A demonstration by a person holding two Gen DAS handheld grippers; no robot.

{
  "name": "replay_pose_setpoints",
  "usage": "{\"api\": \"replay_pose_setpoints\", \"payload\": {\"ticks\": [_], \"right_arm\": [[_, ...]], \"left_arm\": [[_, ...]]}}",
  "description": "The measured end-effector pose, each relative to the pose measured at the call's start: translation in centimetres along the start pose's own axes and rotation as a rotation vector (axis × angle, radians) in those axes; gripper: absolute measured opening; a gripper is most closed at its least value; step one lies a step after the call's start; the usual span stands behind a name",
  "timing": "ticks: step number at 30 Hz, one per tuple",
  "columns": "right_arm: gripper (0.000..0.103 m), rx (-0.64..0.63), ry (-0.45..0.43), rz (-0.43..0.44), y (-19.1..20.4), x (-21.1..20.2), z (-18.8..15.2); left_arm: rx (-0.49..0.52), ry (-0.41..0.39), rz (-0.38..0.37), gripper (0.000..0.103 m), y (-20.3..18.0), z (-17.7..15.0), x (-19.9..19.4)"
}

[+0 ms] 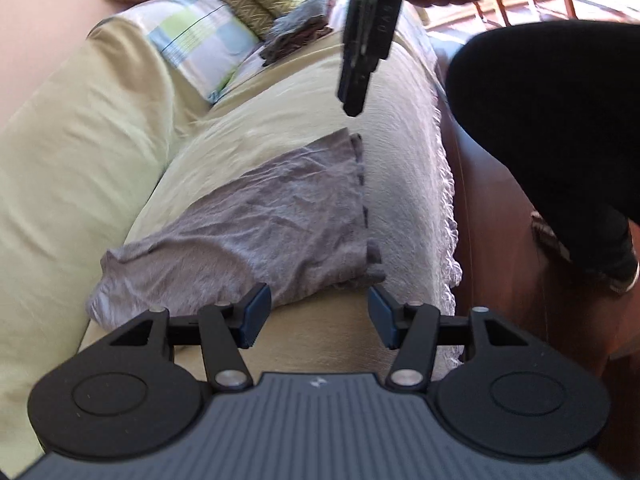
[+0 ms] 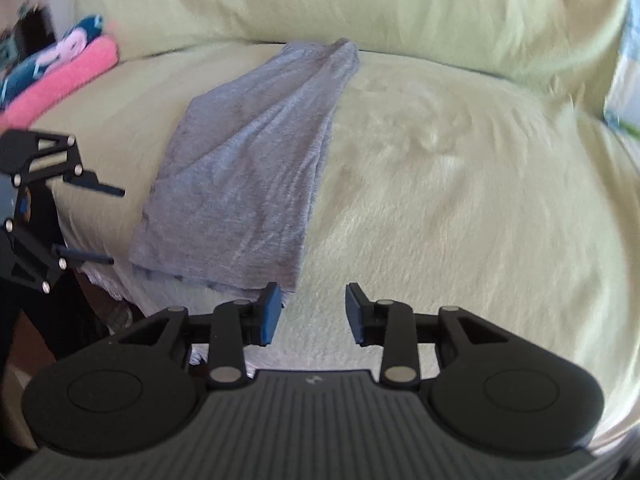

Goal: Fold clothes

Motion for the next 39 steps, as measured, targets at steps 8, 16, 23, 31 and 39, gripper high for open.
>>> {"api": "replay_pose_setpoints", "payload": {"ticks": [8, 16, 23, 31, 39], "right_arm": [[0.063, -0.492, 0.041, 0.07, 2.4, 1.1, -1.3], [0.062, -0.794, 0.026, 0.152, 4.9, 2.6, -2.5], [0.061, -0.934, -0.026, 0.2, 6.4, 2.9, -1.9], [0.026, -1.063, -0.054, 0.225, 7.6, 3.1, -1.8], [0.002, -1.077, -0.06, 0.226, 7.7, 3.2, -1.7]], "left_arm": [[0.235, 0.017, 0.088, 0.06, -2.8, 0.2, 2.6], [0.18, -0.001, 0.096, 0.057, -2.4, 0.5, 3.4], [0.038, 0.019, 0.142, 0.021, 0.0, 0.7, 2.6], [0.005, 0.002, 0.107, 0.021, 0.6, 0.2, 2.3], [-0.126, -0.01, 0.057, 0.011, 2.4, 0.0, 1.6]]}}
Point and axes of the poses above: each gripper's, at about its wrist camera, not at the fingertips, and x roughly the way its jaws point, y to its left, z to its top, the point moved 5 cm from there along x, roughly the way its jaws point, and after that the axes turned 14 degrees about -y, right-handed, at the moved point
